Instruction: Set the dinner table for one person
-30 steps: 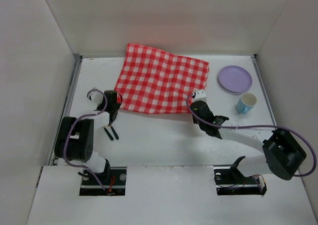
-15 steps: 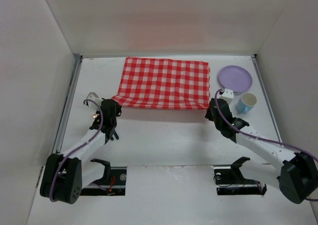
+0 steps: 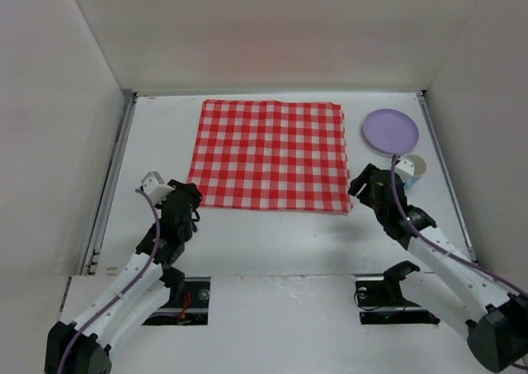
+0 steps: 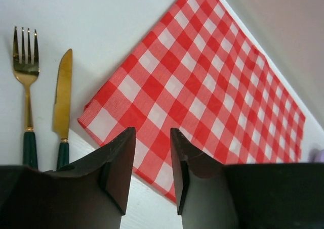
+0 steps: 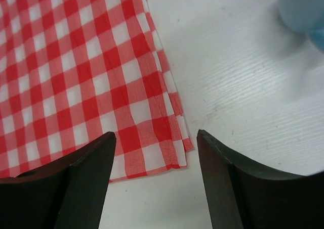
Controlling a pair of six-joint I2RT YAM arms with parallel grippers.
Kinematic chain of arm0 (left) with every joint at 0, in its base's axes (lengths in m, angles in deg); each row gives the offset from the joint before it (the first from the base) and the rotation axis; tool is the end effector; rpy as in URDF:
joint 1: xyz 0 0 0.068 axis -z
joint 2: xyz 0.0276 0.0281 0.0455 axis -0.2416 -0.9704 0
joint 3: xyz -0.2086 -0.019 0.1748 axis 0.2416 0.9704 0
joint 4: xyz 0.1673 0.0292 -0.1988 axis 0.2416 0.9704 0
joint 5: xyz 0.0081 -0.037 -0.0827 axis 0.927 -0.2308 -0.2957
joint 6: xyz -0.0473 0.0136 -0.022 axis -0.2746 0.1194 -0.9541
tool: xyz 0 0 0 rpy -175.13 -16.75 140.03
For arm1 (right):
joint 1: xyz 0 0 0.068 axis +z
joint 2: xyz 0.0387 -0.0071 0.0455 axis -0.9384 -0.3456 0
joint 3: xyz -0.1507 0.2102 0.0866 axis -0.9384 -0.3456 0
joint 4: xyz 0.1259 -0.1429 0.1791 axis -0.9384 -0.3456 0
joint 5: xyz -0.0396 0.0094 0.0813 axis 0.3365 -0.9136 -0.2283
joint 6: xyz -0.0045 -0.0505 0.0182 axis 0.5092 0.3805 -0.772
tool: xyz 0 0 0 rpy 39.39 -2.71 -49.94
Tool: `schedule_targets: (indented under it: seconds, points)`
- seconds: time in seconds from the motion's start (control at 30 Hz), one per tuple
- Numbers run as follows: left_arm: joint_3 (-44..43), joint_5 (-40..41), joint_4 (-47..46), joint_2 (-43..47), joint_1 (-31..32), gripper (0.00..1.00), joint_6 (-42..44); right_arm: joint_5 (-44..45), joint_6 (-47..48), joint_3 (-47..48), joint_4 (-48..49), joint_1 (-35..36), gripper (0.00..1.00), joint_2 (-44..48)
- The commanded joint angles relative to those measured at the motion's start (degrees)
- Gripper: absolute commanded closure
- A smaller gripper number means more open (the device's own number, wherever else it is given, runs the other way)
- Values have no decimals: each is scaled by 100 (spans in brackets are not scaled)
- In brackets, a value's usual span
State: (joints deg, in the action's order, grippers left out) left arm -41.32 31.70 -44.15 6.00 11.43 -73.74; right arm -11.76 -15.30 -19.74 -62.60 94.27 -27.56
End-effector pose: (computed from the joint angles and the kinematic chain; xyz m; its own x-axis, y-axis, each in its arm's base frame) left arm 0.1494 -0.0487 0.2181 -0.0559 -0.6607 -0.7486 -0.2762 0.7308 -0.6243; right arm 0.1702 0.0605 0.2387 -0.4043 0.4599 -0.7905 0.2919 0.8840 0.3651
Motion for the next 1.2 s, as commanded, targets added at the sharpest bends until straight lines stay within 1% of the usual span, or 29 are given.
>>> schedule_targets:
  seconds: [0.0,0.13,0.27,0.37,0.43,0.53,0.63,0.73,0.9,0.93,1.0,1.17]
  points:
    - [23,377,167,-91,109,67,311,-319,-262,-128,154,147,28,-678]
    - [-82,316,-131,-487,258,65,329,-257,-473,-5,190,262,31,-1409]
    - [-135,316,-492,-751,653,61,390,-424,-613,31,321,394,32,-1752]
    - [-144,377,-755,-883,943,58,443,-775,-859,-22,497,674,34,-1780]
    - [-144,404,-905,-945,1058,57,478,-873,-1201,-153,690,920,34,-1622]
    - [-144,404,-993,-989,1102,55,505,-908,-1737,-277,988,1403,32,-1533]
    - [-100,334,-1029,-1006,1076,55,522,-908,-2089,-286,1279,1721,30,-1822]
    - [-48,316,-1029,-972,1111,55,522,-960,-2406,-286,1595,1748,30,-2174]
    - [40,316,-1029,-892,1137,54,514,-1014,-2661,-277,1973,1502,32,-2552]
    - [58,316,-1037,-883,1146,54,505,-1014,-2714,-251,2026,1458,35,-2631]
    - [84,316,-1055,-927,1146,53,487,-1022,-2758,-224,2114,1353,44,-2763]
    - [128,290,-1064,-875,1164,53,514,-900,-2916,-303,2150,1141,74,-2817]
